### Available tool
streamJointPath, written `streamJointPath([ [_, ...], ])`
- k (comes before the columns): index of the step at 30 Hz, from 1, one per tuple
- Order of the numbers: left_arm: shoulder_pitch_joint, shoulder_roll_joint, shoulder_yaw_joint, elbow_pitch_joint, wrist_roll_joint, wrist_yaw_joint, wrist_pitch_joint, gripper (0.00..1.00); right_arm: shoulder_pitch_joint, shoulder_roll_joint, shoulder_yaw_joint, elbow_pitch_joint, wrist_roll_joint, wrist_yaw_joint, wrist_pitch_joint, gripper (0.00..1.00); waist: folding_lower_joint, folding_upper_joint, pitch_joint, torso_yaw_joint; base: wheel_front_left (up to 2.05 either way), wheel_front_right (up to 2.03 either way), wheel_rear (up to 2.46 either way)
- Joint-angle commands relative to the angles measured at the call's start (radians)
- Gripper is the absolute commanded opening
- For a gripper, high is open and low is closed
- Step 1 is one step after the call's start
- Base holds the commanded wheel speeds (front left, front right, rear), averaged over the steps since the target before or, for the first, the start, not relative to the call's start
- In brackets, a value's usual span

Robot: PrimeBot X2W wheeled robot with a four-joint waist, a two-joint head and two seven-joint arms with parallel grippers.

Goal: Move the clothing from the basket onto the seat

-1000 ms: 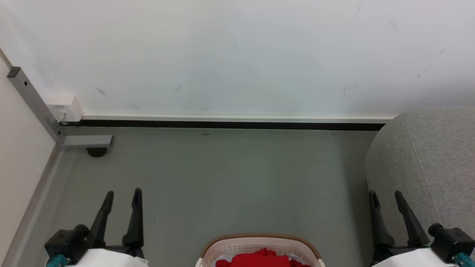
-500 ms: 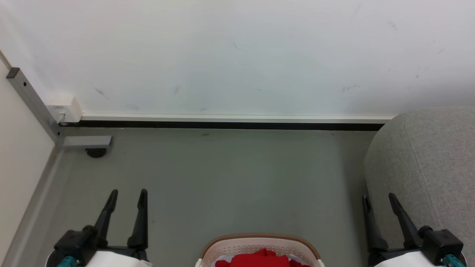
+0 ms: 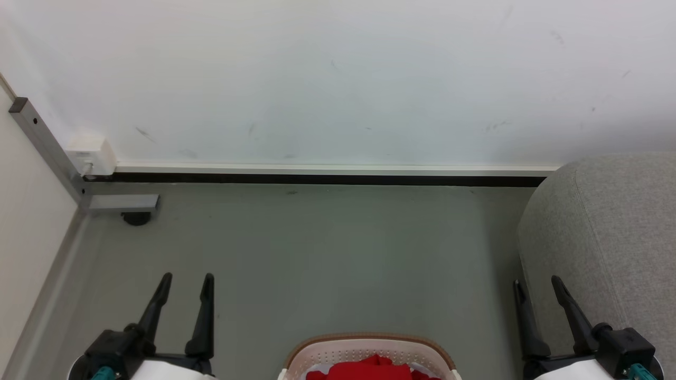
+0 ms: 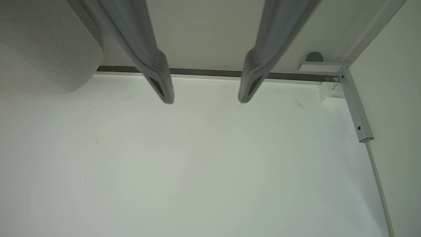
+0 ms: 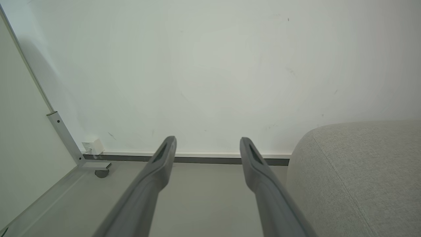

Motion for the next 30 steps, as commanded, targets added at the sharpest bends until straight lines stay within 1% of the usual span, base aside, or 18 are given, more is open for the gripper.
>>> streamJointPath([
  [1,0.003,0.004,0.002,0.003,-0.001,0.002,-0.001,1.00,-0.011,-0.007,-0.003,0.001,0.004,-0.001,-0.004,1.00,0.0000,0.0000,0.000,0.000,0.00,0.00,0.00],
  [20,-0.006,0.006,0.010,0.019,-0.039,0.002,-0.001,1.00,-0.013,-0.007,0.001,-0.008,0.026,-0.001,-0.004,1.00,0.0000,0.0000,0.005,-0.003,0.00,0.00,0.00],
  [30,-0.011,0.018,-0.001,0.016,-0.057,0.002,-0.001,1.00,-0.023,-0.007,0.004,-0.028,0.036,-0.001,-0.004,1.00,0.0000,0.0000,0.046,-0.041,0.00,0.00,0.00],
])
